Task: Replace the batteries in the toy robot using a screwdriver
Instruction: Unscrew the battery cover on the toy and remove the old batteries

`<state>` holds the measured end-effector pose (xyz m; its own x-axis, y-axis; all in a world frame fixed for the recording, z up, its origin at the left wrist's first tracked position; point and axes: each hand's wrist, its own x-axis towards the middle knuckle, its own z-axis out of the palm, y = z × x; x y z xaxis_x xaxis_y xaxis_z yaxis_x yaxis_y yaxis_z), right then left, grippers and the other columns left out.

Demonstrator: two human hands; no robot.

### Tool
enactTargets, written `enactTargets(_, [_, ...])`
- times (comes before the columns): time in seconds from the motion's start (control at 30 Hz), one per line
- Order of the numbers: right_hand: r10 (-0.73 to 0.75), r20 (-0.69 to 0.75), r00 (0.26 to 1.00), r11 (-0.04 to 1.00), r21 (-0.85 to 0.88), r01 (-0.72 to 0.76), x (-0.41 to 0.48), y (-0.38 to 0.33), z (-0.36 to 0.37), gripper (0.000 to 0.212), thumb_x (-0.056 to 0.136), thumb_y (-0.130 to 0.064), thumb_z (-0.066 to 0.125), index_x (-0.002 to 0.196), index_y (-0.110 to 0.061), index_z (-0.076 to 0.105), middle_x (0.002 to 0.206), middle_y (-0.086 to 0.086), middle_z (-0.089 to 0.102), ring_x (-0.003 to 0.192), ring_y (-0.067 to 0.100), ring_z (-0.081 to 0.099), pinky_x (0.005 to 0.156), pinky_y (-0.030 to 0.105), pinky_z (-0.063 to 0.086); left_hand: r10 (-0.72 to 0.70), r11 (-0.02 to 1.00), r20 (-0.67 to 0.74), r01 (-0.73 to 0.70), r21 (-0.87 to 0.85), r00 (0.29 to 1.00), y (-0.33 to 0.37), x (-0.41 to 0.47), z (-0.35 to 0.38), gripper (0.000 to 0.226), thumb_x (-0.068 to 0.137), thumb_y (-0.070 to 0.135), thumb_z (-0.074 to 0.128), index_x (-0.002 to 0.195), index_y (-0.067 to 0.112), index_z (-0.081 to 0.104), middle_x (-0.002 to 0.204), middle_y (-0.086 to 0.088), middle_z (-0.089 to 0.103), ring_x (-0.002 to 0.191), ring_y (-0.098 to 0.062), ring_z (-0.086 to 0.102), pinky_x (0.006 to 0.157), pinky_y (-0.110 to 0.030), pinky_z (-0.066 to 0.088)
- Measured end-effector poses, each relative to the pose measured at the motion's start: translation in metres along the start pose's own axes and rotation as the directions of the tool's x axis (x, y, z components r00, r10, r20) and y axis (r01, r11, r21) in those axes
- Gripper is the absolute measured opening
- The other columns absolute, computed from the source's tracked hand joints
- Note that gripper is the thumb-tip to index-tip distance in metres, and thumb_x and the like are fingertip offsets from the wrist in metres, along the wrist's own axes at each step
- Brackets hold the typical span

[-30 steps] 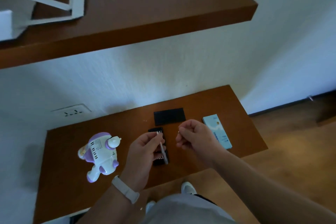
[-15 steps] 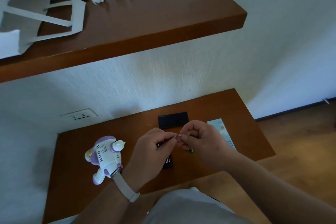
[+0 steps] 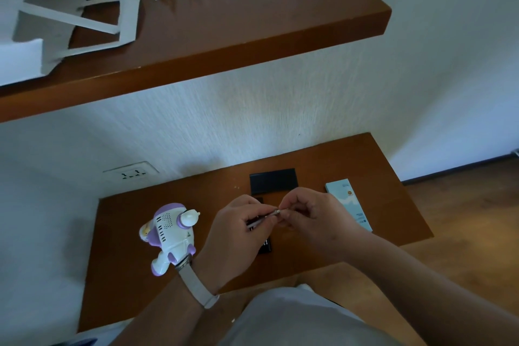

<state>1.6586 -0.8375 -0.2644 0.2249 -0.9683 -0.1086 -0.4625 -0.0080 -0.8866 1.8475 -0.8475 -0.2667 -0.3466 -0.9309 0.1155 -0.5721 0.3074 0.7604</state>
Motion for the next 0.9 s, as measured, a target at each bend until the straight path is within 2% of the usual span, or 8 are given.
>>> enactTargets(0.13, [-0.036, 0.034, 0.999, 0.980, -0.196, 0.042, 0.000, 0.002, 0.001, 0.025, 0.095, -0.032, 0.061, 0.082, -0.052, 0.052, 0.082, -0.016, 0.068, 0.077, 0.004, 0.064, 0.068, 0.025, 0.058, 0.008, 0.999, -0.011, -0.007, 0.051, 1.000, -0.003, -0.004, 0.004, 0.015, 0.090, 0.021, 0.073, 0.105, 0.020, 0.079, 0.088, 0.011, 0.064, 0.088, -0.009, 0.059, 0.072, -0.022, 0.051])
enactTargets(0.2, [-0.051, 0.052, 0.997, 0.972, -0.225, 0.061, 0.000, 0.002, 0.001, 0.027, 0.095, -0.033, 0.060, 0.081, -0.054, 0.050, 0.082, -0.016, 0.066, 0.078, 0.004, 0.063, 0.070, 0.028, 0.058, -0.013, 0.998, -0.013, 0.014, 0.056, 1.000, -0.004, -0.006, 0.005, 0.016, 0.090, 0.021, 0.073, 0.106, 0.020, 0.078, 0.088, 0.014, 0.064, 0.089, -0.007, 0.060, 0.072, -0.019, 0.051])
enactTargets(0.37, [-0.015, 0.051, 0.999, 0.999, 0.042, 0.013, 0.003, 0.005, 0.004, 0.025, 0.090, -0.030, 0.068, 0.097, -0.051, 0.055, 0.088, -0.024, 0.070, 0.084, -0.004, 0.067, 0.074, 0.014, 0.056, -0.181, 0.975, 0.004, 0.180, -0.127, 0.983, -0.003, -0.009, 0.007, 0.013, 0.089, 0.027, 0.072, 0.096, 0.038, 0.070, 0.087, 0.021, 0.068, 0.090, 0.000, 0.063, 0.075, -0.013, 0.052])
enactTargets(0.5, [0.039, 0.044, 0.998, 0.977, 0.209, -0.047, 0.002, 0.016, 0.007, 0.022, 0.089, -0.025, 0.069, 0.104, -0.039, 0.060, 0.086, -0.012, 0.073, 0.082, 0.005, 0.071, 0.075, 0.020, 0.058, -0.326, 0.911, -0.008, 0.311, -0.271, 0.946, -0.002, -0.009, 0.011, 0.020, 0.092, 0.022, 0.070, 0.090, 0.042, 0.067, 0.088, 0.028, 0.070, 0.090, 0.005, 0.065, 0.075, -0.009, 0.052])
enactTargets(0.6, [0.072, 0.075, 0.995, 0.974, 0.209, -0.087, 0.000, 0.025, 0.014, 0.014, 0.091, -0.028, 0.065, 0.101, -0.036, 0.062, 0.085, -0.010, 0.071, 0.080, 0.008, 0.069, 0.073, 0.024, 0.057, -0.452, 0.816, -0.045, 0.392, -0.424, 0.891, -0.005, -0.010, 0.015, 0.009, 0.092, 0.026, 0.071, 0.094, 0.033, 0.073, 0.089, 0.016, 0.075, 0.088, -0.004, 0.071, 0.071, -0.013, 0.055])
enactTargets(0.7, [0.115, 0.197, 0.974, 0.958, 0.239, -0.162, 0.003, 0.027, 0.025, 0.007, 0.092, -0.035, 0.060, 0.096, -0.040, 0.063, 0.089, -0.011, 0.071, 0.083, 0.009, 0.069, 0.074, 0.027, 0.059, -0.569, 0.651, -0.016, 0.438, -0.620, 0.822, -0.004, -0.011, 0.019, 0.006, 0.092, 0.026, 0.071, 0.092, 0.030, 0.075, 0.093, 0.004, 0.078, 0.087, -0.013, 0.074, 0.067, -0.018, 0.056])
enactTargets(0.8, [0.135, 0.284, 0.949, 0.935, 0.279, -0.217, 0.012, 0.026, 0.033, 0.007, 0.096, -0.036, 0.057, 0.098, -0.034, 0.063, 0.085, -0.007, 0.072, 0.075, 0.009, 0.069, 0.068, 0.023, 0.057, -0.634, 0.550, -0.026, 0.427, -0.718, 0.773, -0.005, -0.014, 0.020, 0.009, 0.092, 0.024, 0.071, 0.086, 0.030, 0.076, 0.092, -0.002, 0.078, 0.079, -0.011, 0.073, 0.065, -0.017, 0.054])
enactTargets(0.9, [0.114, 0.343, 0.932, 0.934, 0.283, -0.219, 0.018, 0.023, 0.041, 0.013, 0.097, -0.041, 0.053, 0.090, -0.042, 0.063, 0.072, -0.003, 0.069, 0.059, 0.011, 0.062, 0.058, 0.019, 0.052, -0.692, 0.504, -0.048, 0.434, -0.747, 0.720, -0.005, -0.021, 0.022, 0.008, 0.092, 0.023, 0.070, 0.086, 0.026, 0.076, 0.086, -0.001, 0.076, 0.075, -0.007, 0.071, 0.062, -0.013, 0.052])
